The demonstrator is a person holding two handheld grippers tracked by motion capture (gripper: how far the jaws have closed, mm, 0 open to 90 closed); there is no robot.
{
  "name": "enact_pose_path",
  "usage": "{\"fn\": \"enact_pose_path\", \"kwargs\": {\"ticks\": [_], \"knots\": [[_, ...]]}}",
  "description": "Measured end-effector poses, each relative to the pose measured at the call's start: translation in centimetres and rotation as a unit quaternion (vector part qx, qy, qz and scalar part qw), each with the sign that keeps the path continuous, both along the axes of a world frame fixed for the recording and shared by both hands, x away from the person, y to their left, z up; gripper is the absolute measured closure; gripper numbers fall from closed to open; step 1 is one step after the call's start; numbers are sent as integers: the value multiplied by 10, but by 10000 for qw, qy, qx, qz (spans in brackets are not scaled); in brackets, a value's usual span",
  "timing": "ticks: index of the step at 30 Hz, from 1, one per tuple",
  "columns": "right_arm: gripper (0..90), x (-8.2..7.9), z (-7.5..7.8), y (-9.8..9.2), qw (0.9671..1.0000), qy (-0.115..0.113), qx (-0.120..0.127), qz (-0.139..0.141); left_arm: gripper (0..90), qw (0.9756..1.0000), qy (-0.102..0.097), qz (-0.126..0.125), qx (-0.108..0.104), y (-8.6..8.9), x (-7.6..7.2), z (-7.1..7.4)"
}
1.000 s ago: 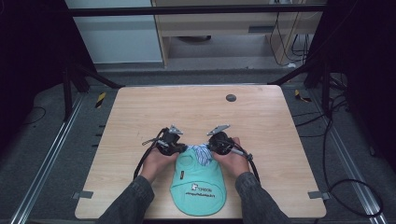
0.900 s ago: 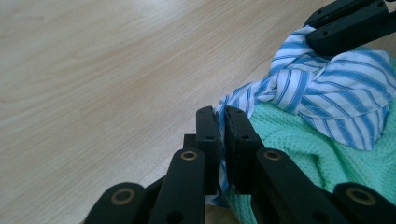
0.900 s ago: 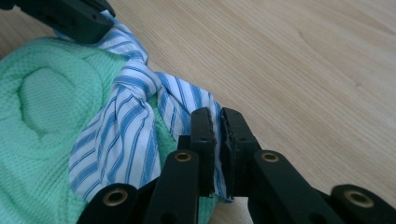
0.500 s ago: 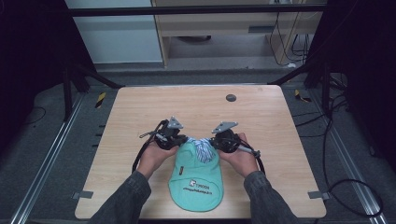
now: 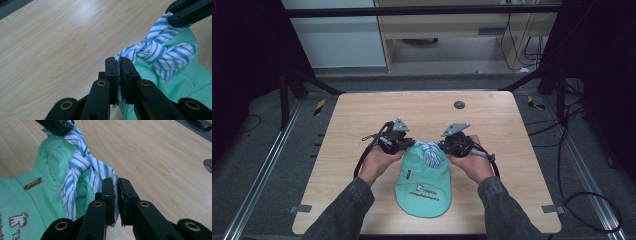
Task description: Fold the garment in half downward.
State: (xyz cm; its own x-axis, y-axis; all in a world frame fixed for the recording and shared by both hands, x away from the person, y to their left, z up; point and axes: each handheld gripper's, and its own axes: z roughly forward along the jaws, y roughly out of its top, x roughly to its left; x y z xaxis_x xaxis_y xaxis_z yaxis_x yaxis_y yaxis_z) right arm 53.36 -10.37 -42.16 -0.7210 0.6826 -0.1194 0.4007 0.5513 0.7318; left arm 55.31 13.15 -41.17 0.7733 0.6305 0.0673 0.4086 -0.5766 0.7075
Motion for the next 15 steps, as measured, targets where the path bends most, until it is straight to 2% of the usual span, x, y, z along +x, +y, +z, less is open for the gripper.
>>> {"fn": "enact_pose_path", "kwargs": {"ticks": [6, 15], "knots": [[839, 6, 10, 0, 9997, -80, -179, 133, 856, 9999, -100, -45, -19, -1, 5, 6], [838, 15, 12, 1, 9994, -158, -239, 173, 856, 9999, -137, -72, -44, 3, 5, 8]]}}
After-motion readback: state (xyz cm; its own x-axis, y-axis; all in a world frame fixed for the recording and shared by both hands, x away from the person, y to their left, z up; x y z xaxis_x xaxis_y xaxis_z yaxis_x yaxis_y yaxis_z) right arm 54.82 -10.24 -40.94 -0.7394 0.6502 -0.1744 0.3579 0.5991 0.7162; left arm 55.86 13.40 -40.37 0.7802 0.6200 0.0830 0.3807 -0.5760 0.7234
